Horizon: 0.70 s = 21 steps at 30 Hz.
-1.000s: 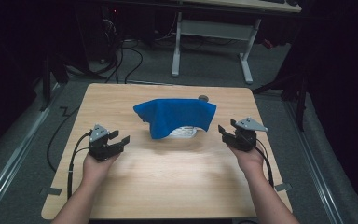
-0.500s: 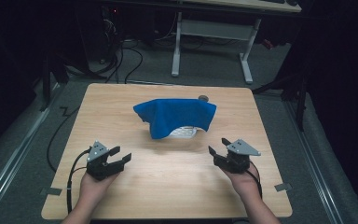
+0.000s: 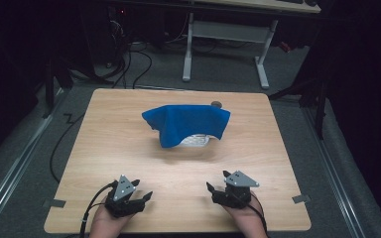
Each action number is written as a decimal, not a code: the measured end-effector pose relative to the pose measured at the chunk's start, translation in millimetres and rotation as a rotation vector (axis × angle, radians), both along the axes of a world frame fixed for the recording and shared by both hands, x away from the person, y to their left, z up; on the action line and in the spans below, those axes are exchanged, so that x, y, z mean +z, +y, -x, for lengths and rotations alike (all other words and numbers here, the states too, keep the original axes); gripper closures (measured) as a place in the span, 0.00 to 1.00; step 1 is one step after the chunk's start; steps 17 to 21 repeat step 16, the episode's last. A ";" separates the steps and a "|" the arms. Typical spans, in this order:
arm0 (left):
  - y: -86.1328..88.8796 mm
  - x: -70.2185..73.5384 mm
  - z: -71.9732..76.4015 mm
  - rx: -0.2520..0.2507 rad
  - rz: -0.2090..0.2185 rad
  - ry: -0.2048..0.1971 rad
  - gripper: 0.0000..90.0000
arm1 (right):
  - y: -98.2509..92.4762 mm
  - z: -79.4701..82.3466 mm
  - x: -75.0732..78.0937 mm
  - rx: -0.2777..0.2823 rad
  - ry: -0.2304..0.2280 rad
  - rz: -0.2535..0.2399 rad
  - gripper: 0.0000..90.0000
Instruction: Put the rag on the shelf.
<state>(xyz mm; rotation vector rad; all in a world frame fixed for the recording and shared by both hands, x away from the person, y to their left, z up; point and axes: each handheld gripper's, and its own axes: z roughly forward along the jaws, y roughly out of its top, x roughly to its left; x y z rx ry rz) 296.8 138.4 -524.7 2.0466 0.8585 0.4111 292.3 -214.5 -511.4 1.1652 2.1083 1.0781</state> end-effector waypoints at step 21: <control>-5.7 -5.6 -6.8 -0.006 0.017 0.066 0.39 | -1.1 0.0 -12.3 0.085 0.008 -0.001 0.30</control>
